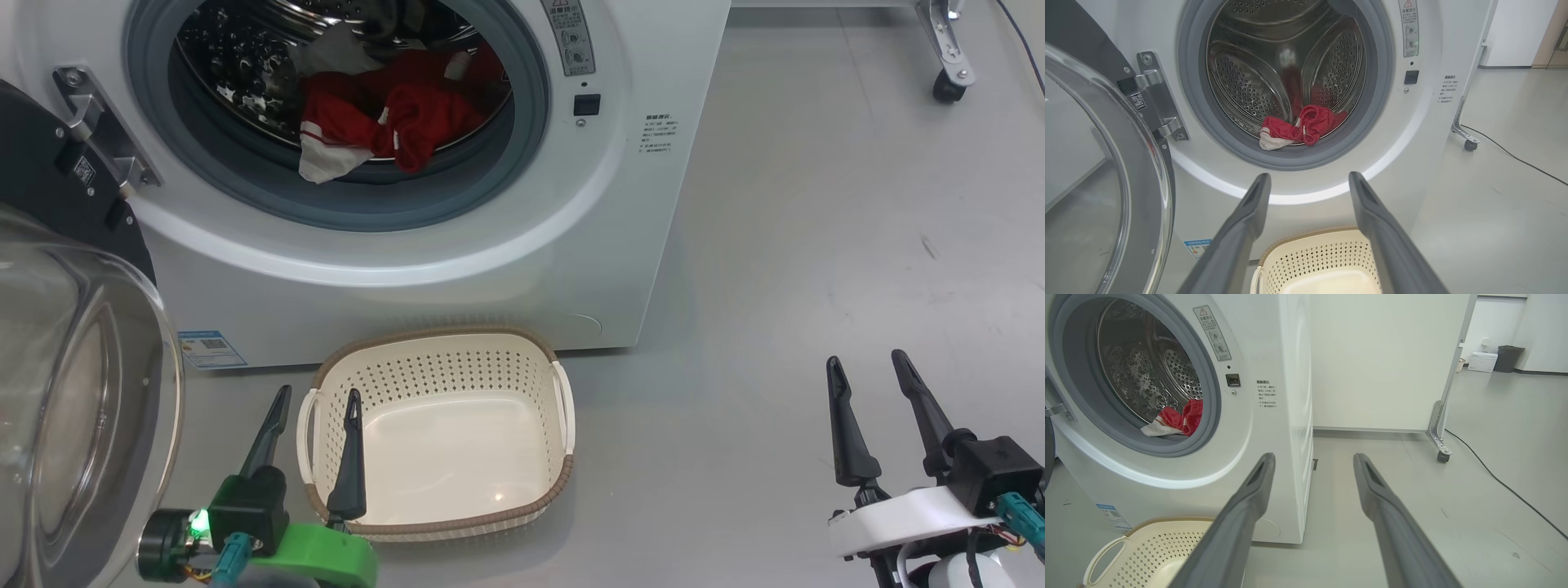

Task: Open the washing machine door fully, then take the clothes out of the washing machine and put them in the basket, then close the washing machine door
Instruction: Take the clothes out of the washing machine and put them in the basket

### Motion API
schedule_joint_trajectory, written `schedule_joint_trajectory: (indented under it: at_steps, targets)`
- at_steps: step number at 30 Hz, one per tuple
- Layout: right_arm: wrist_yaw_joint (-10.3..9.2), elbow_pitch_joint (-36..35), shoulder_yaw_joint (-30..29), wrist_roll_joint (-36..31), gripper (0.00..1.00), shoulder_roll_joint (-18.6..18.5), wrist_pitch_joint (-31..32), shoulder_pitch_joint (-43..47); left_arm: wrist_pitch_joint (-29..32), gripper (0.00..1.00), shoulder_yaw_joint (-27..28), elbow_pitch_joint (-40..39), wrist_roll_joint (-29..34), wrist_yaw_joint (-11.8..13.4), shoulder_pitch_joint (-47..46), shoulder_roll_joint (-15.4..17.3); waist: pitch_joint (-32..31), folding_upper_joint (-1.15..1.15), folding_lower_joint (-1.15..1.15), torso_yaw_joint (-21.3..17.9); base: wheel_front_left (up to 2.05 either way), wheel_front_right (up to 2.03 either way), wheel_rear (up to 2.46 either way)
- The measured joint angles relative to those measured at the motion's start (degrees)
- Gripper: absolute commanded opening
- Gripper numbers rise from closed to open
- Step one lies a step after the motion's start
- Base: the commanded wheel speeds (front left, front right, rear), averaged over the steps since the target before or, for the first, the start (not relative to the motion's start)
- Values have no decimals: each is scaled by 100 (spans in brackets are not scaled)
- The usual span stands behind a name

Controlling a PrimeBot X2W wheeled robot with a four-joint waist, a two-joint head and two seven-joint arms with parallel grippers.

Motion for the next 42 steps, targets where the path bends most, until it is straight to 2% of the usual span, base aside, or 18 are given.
schedule_joint_trajectory:
  at_steps: [13,36,42]
  targets:
    - [40,10,-16,0,100,8,0,-1,-1,100,78,0,-2,0,-1,0,28,0,0,-10,47,-47,0]
    - [42,52,-34,-3,100,12,0,-1,-42,100,-15,137,-19,0,-139,0,-15,0,0,22,2,-2,0]
    - [45,52,78,-2,100,14,0,-2,-43,100,-136,203,-279,0,-328,0,47,0,0,-27,0,0,0]
